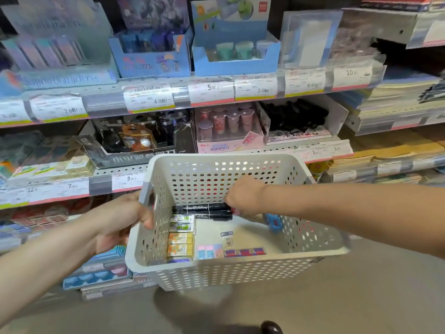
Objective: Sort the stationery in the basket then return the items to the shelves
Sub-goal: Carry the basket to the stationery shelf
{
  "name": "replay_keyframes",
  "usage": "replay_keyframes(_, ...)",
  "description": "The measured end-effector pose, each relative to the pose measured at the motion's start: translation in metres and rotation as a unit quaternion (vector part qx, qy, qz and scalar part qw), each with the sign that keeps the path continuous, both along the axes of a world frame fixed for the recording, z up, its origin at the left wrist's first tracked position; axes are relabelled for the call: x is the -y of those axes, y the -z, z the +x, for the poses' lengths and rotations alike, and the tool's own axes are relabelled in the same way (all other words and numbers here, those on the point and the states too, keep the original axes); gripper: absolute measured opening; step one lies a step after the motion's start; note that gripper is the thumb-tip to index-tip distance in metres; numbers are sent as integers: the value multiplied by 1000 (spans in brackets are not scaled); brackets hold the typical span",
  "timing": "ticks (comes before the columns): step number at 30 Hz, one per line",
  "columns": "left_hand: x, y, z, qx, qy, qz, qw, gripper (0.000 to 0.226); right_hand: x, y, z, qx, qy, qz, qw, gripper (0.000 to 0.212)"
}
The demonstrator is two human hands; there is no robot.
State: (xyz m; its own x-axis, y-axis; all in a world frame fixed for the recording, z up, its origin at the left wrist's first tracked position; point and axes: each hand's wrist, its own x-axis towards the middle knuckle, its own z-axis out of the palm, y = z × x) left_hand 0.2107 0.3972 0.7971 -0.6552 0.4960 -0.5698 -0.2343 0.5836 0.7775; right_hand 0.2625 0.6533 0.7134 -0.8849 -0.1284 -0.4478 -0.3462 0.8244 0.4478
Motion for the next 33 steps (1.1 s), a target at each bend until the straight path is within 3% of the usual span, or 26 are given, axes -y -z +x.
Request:
replay_keyframes(9, -30, 5, 27, 29, -60, 24, 998, 67, -35, 3, -1, -50, -72, 2, 996, 13)
replay_keyframes(15, -47, 6, 41, 31, -102, 14, 994, 72, -50, -45, 23, -104, -113, -83, 985, 24)
replay_keyframes(18, -52, 3, 49, 29, -111, 4, 993, 78, -65, -65, 27, -93, -51, -199, 974, 33)
replay_keyframes(22, -56, -1, 59, 56, -137, 10, 989, 95, -86, -94, 24, -83, 48, -428, 899, 48)
replay_keyframes(24, -55, 3, 59, 66, -142, 10, 988, 101, -93, -99, 18, -92, 95, -522, 843, 36)
replay_keyframes(26, -56, 1, 61, 66, -128, 0, 990, 97, -100, -100, 7, -123, 134, -594, 783, 26)
replay_keyframes(29, -55, -4, 58, 59, -121, -8, 991, 86, -101, -97, -10, -160, 188, -679, 691, 31)
replay_keyframes(31, -51, -3, 51, 59, -116, -3, 991, 81, -100, -94, -22, -170, 216, -694, 666, 32)
replay_keyframes(33, -50, -2, 42, 52, -115, -3, 992, 75, -100, -90, -36, -195, 219, -675, 677, 35)
